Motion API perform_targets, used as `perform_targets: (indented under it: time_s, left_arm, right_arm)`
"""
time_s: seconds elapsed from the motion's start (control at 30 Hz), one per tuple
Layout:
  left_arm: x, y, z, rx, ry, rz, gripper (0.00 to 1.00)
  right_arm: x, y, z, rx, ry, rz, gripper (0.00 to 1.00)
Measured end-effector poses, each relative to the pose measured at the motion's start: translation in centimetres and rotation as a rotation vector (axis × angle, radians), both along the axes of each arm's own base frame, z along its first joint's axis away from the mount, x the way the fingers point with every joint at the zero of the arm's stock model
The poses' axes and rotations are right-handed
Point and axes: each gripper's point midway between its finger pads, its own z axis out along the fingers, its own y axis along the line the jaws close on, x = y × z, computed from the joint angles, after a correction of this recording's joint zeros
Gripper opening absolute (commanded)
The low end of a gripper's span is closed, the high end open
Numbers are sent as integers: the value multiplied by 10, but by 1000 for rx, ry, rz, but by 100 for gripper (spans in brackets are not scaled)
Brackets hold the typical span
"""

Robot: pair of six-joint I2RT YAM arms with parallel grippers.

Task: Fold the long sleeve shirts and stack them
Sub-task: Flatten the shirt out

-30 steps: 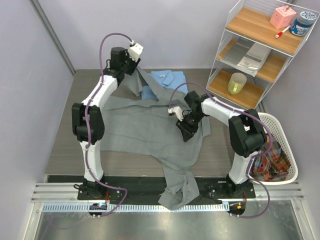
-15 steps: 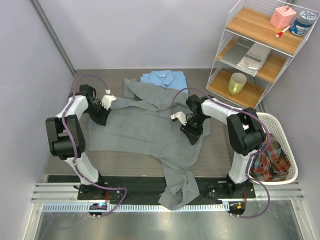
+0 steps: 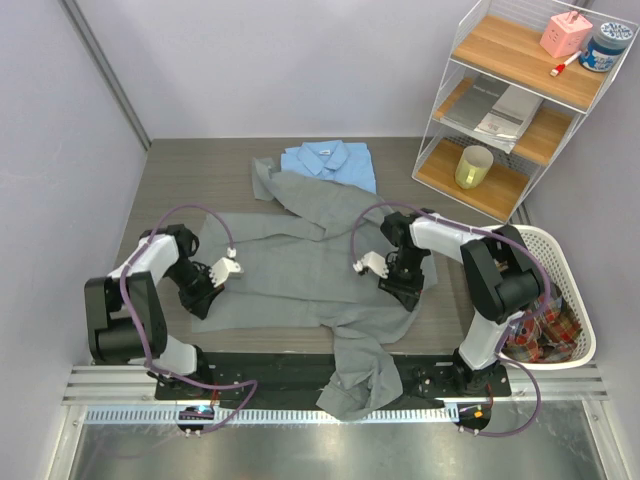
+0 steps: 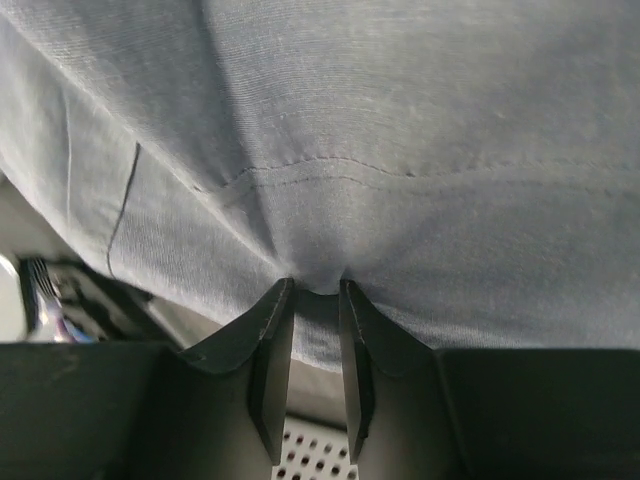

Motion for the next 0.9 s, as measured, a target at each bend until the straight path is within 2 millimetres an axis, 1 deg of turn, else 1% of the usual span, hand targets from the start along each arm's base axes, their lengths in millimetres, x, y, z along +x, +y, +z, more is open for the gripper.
perform_targets:
  time_s: [0.07,0.1,0.13,0.17,0.2,0.23,0.27,0.37,0.4,0.43,0.5,0.57,0.63,0.73,0.83,0.9]
  left_arm:
    - [-23,-3,11,-22,36,-35,8]
    - [-29,-5,20,-43,47,-39,21]
    - [-27,-6,28,-61,46,-35,31]
    - [-19,-7,37,-78,31,-21,37]
    - [-9,-8,44,-95,12,-6,45]
    - [7,-9,53,-116,-18,30,48]
    - [27,-10,61,-129,-65,76,50]
    - [82,-12,74,-158,-222,181,52]
    - [97,-13,76,-159,-265,203,51]
    - [109,-14,76,-158,-301,213,51]
    - [128,-20,71,-160,-344,210,49]
    - [144,-28,61,-163,-362,194,50]
    - [160,-35,49,-155,-373,182,52]
    - [175,-43,34,-138,-390,153,55]
    - [185,-51,27,-113,-419,107,56]
    - [190,-57,23,-103,-429,83,57]
  right_arm:
    - [-15,-16,0,-35,12,42,30]
    - [-21,-23,1,-55,22,61,31]
    - [-24,-29,3,-68,30,72,31]
    - [-23,-31,5,-71,32,76,32]
    - [-20,-30,8,-68,29,75,33]
    - [-13,-27,13,-56,13,71,34]
    - [-3,-19,21,-30,-10,59,34]
    - [37,13,50,86,-111,2,36]
    - [49,26,59,130,-144,-15,36]
    - [57,37,65,167,-165,-26,36]
    - [61,55,70,213,-174,-43,36]
    - [56,69,68,238,-153,-43,36]
    - [49,84,62,250,-120,-36,36]
    - [37,106,52,263,-85,-11,36]
    - [25,126,46,279,-67,26,36]
    - [18,135,43,284,-61,47,36]
